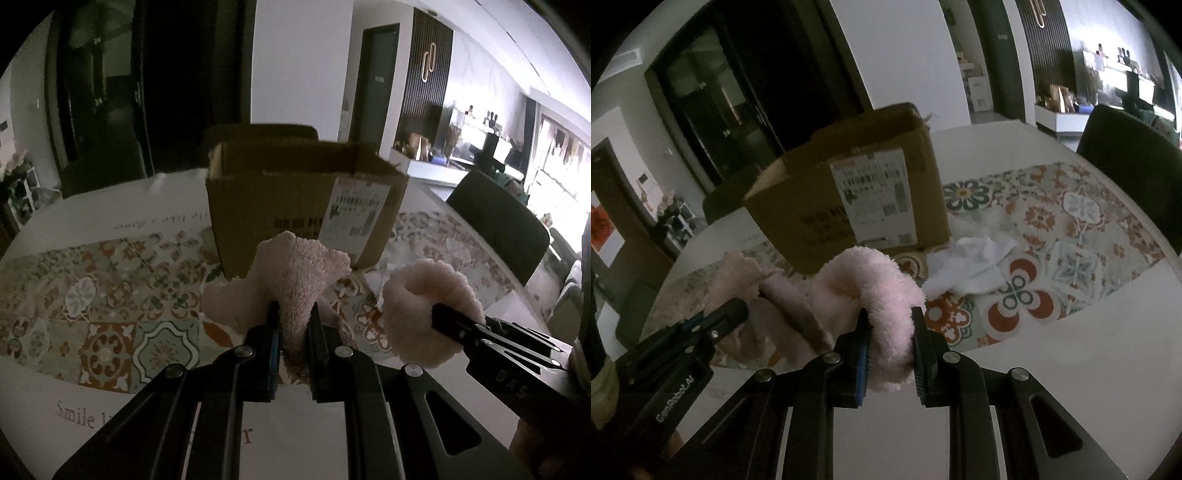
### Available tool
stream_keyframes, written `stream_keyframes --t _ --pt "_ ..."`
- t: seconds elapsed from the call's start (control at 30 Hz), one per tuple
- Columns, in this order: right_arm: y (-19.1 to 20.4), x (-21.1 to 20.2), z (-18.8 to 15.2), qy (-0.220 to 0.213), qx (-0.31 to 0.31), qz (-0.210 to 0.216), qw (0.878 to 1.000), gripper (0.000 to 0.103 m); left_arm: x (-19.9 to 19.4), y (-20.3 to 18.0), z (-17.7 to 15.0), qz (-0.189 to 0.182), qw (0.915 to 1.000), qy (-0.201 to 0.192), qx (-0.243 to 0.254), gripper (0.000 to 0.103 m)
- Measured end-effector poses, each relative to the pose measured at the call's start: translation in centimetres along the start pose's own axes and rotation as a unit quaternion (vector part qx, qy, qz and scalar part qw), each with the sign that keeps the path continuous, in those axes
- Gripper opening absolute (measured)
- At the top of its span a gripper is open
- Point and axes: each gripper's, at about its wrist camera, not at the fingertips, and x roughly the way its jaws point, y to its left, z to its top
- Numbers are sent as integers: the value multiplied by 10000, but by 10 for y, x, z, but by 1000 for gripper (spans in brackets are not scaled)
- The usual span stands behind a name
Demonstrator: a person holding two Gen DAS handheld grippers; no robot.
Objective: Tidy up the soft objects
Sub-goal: 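Lift the headband and pink cloth up over the cardboard box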
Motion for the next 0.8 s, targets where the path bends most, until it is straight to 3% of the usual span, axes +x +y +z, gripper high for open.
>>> stream_keyframes --t 0.43,0.8 --pt "11 -41 26 -580 -127 130 9982 21 -39 -6 30 130 9986 -512 37 14" --pt "17 -56 55 -992 -218 165 9947 21 -50 -7 60 170 9955 -923 92 14"
